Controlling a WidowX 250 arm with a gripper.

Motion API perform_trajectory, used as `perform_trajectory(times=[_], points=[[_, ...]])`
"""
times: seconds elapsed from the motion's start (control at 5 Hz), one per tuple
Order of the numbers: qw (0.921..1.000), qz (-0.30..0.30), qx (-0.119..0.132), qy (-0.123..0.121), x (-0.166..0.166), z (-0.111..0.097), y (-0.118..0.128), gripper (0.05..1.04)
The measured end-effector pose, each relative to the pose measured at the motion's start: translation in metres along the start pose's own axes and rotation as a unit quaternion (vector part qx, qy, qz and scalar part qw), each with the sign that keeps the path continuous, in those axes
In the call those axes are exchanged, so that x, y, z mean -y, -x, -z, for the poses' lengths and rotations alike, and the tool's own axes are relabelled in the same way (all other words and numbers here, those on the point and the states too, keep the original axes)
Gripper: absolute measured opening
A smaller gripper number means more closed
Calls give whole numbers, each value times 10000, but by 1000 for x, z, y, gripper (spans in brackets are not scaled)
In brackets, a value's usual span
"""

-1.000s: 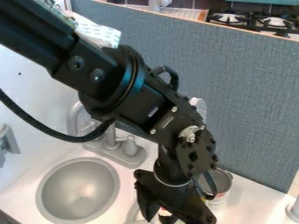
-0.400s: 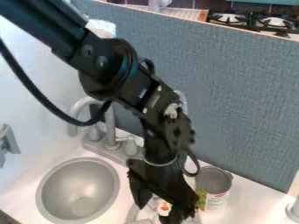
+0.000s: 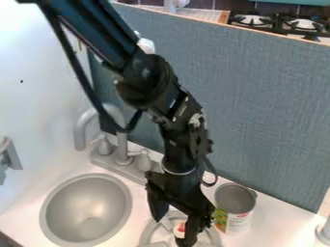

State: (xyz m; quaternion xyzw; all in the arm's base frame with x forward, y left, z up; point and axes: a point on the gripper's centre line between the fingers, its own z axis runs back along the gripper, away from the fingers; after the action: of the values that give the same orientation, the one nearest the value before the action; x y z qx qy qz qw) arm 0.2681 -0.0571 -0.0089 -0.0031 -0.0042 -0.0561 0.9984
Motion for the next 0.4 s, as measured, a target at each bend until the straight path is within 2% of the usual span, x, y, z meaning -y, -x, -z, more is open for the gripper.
perform_trajectory(times=[0.2, 0.4], points=[[9998, 80, -140, -151, -5, 16, -17, 1001], [9990, 75, -382, -204, -8, 34, -30, 1001]])
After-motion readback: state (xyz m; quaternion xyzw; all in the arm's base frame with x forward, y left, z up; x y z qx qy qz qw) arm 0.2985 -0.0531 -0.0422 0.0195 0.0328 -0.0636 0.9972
